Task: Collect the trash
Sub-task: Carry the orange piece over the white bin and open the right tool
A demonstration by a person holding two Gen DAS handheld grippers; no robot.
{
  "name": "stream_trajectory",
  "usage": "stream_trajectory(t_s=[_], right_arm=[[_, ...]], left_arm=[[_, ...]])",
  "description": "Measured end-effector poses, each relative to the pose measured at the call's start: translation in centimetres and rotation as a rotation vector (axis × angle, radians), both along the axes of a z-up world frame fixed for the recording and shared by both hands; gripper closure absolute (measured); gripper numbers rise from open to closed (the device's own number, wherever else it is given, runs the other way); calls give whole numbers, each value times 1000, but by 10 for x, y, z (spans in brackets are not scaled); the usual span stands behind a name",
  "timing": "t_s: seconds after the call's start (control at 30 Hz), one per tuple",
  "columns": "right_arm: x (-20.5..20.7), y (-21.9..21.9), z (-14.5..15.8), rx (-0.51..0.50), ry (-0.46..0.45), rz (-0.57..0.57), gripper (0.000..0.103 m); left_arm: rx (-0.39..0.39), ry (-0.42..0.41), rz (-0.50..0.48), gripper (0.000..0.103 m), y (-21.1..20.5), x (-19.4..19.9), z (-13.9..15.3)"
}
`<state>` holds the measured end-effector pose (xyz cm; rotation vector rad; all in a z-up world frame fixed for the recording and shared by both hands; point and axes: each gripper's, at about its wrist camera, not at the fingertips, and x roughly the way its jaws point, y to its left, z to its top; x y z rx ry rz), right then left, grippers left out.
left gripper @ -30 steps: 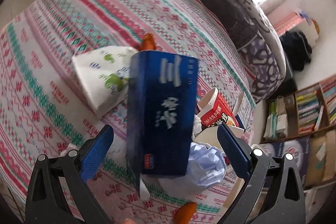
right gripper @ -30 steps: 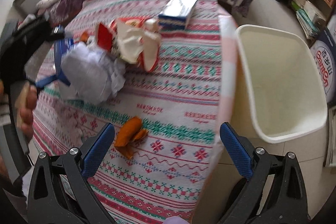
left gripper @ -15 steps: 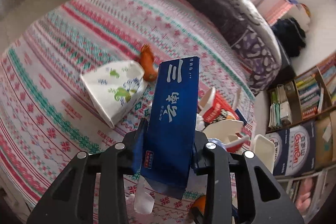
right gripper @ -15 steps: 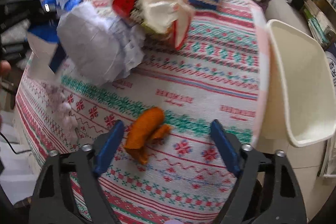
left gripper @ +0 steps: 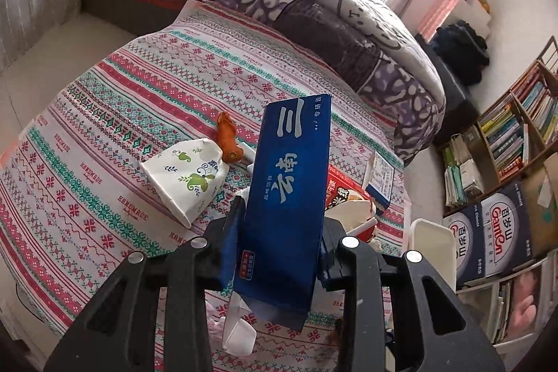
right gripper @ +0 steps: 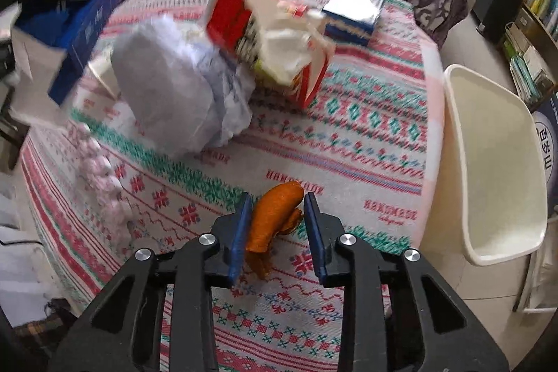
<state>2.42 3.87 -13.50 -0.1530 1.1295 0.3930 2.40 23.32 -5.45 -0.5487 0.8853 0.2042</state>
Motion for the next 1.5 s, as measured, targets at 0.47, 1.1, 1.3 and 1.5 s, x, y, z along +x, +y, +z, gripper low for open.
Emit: stream_trajectory(t_s=[0.47, 1.1, 1.3, 1.5], right_arm=[[23, -67, 51, 117, -118, -169, 74], [41, -175, 79, 58, -256, -435, 72], [45, -205, 83, 49, -276, -509, 70], [45, -237, 91, 69, -287, -586, 66]], left_arm=[[36, -76, -52, 68, -32, 0, 18], [51, -127, -264, 68, -138, 23, 15], [56, -132, -350, 68, -183, 27, 8], [52, -139, -429, 68, -223, 33, 4]])
